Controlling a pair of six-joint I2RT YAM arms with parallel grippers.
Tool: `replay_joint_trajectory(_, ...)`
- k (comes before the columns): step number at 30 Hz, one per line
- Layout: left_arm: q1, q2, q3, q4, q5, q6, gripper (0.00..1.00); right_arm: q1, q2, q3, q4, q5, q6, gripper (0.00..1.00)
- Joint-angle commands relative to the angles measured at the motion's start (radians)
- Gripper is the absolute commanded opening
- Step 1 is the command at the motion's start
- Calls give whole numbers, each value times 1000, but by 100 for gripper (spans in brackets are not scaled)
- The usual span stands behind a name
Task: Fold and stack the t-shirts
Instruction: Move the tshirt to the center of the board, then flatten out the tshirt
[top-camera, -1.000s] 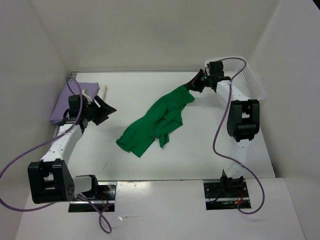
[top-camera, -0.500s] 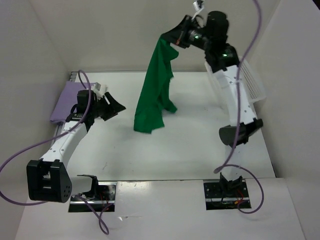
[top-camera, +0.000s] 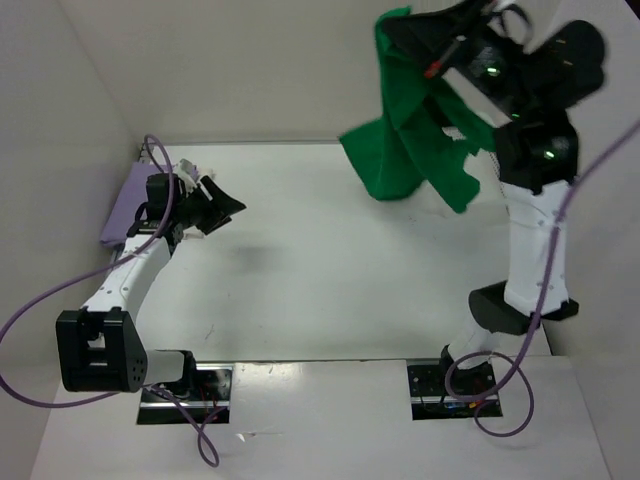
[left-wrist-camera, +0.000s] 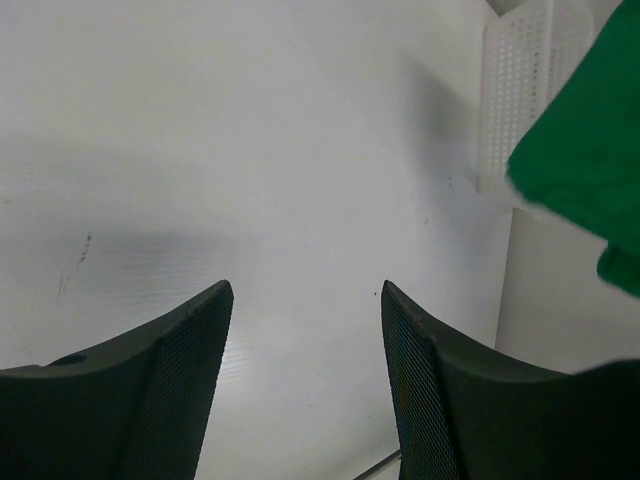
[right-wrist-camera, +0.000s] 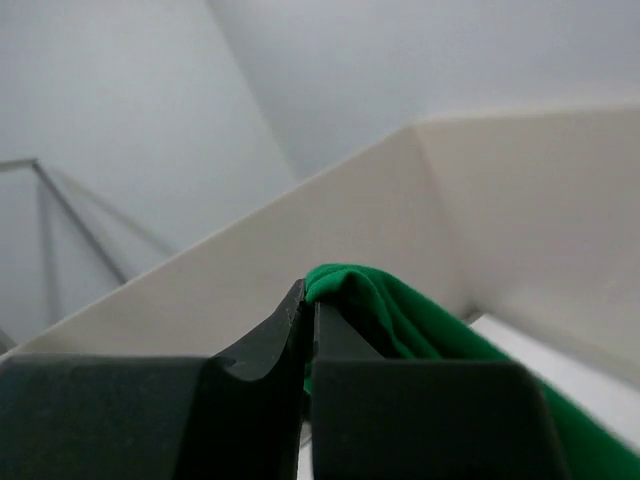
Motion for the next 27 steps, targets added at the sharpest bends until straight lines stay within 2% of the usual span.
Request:
replay_joint_trajectory(1, 27, -33, 6, 28, 24, -12, 68, 109, 254, -80, -73, -68, -20, 0)
replay_joint_trajectory(3, 41, -44, 6, -4, -16, -3, 68, 237, 313, -126, -134, -18, -83, 0)
replay_joint_trajectory(5, 66, -44, 20, -24, -40, 10, 68, 355, 368, -270, -113, -2, -95, 3)
replay_joint_trajectory(7, 83, -44, 66, -62, -91, 30, 70, 415, 388, -428, -75, 10, -95, 17)
replay_joint_trajectory(9, 110, -44, 88, -85, -114, 30, 72, 460, 399, -487, -64, 11, -86, 32)
replay_joint_trajectory(10, 110, -44, 98, -85, -114, 39, 74, 460, 378, -536, -64, 11, -86, 44)
replay_joint_trajectory(12, 121, -44, 98, -85, -114, 39, 74, 460, 271, -626, -38, 38, -97, 56)
replay_joint_trajectory(14, 132, -44, 71, -47, -93, 39, 74, 407, 139, -692, -38, 90, -108, 60)
replay_joint_trajectory(17, 103, -32, 62, -18, -68, 62, 74, 322, -28, -879, -21, 113, -91, 60)
replay_joint_trajectory(18, 83, -21, 62, -18, -79, 76, 74, 255, -68, -1016, 10, 126, -82, 55)
replay_joint_trajectory(19, 63, 1, 75, -27, -106, 89, 74, 218, -108, -1092, 22, 173, -48, 33)
replay_joint_trajectory(20, 13, 12, 84, -27, -117, 105, 76, 148, -169, -1225, 22, 204, -36, 22)
replay_joint_trajectory(21, -17, 43, 85, -27, -129, 105, 78, 115, -194, -1284, 1, 239, -22, 7)
replay_joint_trajectory(22, -50, 63, 98, -27, -152, 129, 79, 86, -220, -1342, 1, 324, -22, 5)
replay_joint_trajectory(24, -150, 132, 130, -51, -180, 154, 83, 1, -294, -1497, -18, 375, -6, 5)
replay_joint_trajectory(25, -184, 155, 141, -65, -214, 180, 83, -24, -312, -1565, -31, 418, 3, 9)
replay_joint_trajectory(27, -259, 210, 163, -106, -243, 206, 86, -78, -366, -1613, -71, 461, 3, 27)
